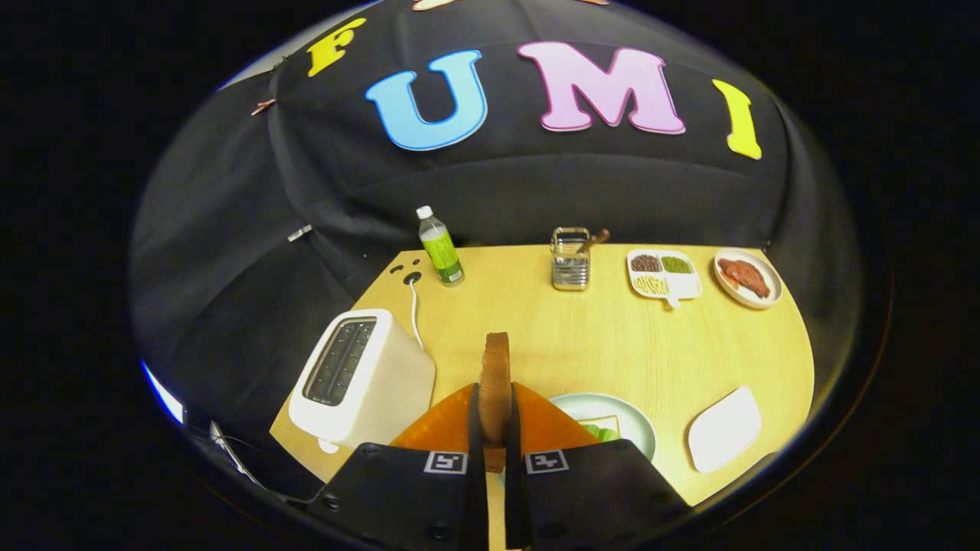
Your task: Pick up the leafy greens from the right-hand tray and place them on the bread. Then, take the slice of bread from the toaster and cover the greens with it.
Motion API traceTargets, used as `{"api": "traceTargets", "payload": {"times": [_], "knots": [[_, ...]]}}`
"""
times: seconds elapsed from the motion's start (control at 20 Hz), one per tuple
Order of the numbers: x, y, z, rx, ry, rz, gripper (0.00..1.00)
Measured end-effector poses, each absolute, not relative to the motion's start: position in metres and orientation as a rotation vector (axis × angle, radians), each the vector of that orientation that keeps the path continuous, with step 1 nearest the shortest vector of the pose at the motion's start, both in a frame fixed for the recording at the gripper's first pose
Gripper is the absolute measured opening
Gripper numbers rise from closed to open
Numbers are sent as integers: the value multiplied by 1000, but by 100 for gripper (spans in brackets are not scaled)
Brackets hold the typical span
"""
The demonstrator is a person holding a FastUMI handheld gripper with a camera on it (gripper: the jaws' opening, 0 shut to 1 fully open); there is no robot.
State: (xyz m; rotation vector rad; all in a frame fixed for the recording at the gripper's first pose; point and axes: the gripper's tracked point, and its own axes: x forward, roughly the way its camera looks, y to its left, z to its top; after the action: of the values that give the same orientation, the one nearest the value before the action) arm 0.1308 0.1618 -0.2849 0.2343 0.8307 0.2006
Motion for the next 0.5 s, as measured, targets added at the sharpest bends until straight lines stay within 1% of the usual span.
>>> {"api": "traceTargets", "payload": {"times": [0.2,0.5], "knots": [[120,143,-318,260,876,160,13],[107,133,-349,338,914,127,13]]}}
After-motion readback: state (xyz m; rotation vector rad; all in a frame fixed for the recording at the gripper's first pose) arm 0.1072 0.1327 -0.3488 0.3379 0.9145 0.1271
